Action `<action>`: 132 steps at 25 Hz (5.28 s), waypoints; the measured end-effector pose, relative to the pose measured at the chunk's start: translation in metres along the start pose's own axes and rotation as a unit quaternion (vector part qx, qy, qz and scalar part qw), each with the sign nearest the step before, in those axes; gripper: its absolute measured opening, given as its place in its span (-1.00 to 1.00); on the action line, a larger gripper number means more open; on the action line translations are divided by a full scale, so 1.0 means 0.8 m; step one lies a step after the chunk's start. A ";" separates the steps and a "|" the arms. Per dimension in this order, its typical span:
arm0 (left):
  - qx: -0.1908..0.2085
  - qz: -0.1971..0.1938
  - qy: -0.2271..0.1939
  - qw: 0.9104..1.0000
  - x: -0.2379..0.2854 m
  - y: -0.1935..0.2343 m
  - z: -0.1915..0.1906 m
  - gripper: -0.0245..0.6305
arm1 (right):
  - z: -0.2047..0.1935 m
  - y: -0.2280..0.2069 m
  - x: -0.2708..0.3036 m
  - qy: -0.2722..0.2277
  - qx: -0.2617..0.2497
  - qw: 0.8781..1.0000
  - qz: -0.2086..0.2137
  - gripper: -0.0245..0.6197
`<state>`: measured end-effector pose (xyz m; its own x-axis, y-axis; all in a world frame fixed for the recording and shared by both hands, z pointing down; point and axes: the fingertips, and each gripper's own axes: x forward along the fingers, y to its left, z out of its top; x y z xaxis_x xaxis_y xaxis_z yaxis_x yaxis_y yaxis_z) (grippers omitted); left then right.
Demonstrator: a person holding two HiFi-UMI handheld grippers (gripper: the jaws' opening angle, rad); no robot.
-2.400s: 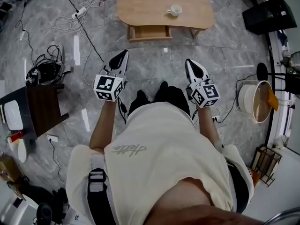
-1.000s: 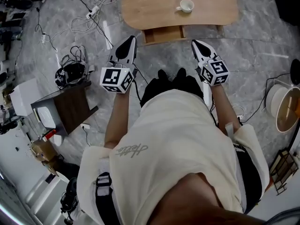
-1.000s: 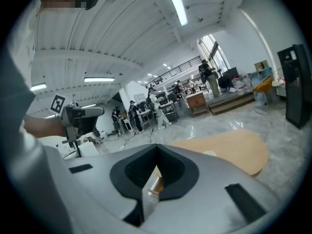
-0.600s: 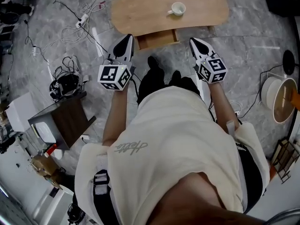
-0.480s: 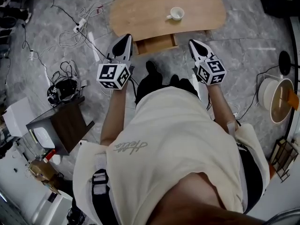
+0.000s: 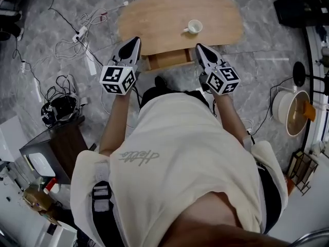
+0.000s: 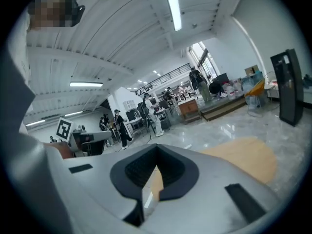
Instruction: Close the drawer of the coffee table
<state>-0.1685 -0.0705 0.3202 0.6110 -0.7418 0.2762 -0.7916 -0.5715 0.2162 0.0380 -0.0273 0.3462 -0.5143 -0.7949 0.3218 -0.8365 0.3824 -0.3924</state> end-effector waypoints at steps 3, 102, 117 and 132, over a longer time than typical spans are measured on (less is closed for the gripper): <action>0.002 -0.002 0.001 1.000 0.010 0.039 -0.002 -0.91 | 0.000 -0.003 0.025 -0.004 0.017 1.000 -0.018 -0.94; -0.346 0.075 0.515 0.781 0.174 0.112 -0.970 -0.91 | -0.813 -0.392 0.232 0.518 0.165 0.838 -0.057 -0.94; -0.364 0.079 0.456 0.808 0.188 0.130 -0.967 -0.91 | -0.810 -0.391 0.244 0.504 0.159 0.848 -0.043 -0.94; -0.361 0.086 0.459 0.807 0.229 0.161 -0.931 -0.91 | -0.769 -0.403 0.284 0.503 0.172 0.847 -0.024 -0.94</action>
<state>-0.1568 -0.0186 1.0962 0.4981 -0.0273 0.8667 -0.8601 0.1109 0.4979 0.0745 -0.0409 1.0758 -0.5265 0.0640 0.8477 -0.8456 0.0639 -0.5300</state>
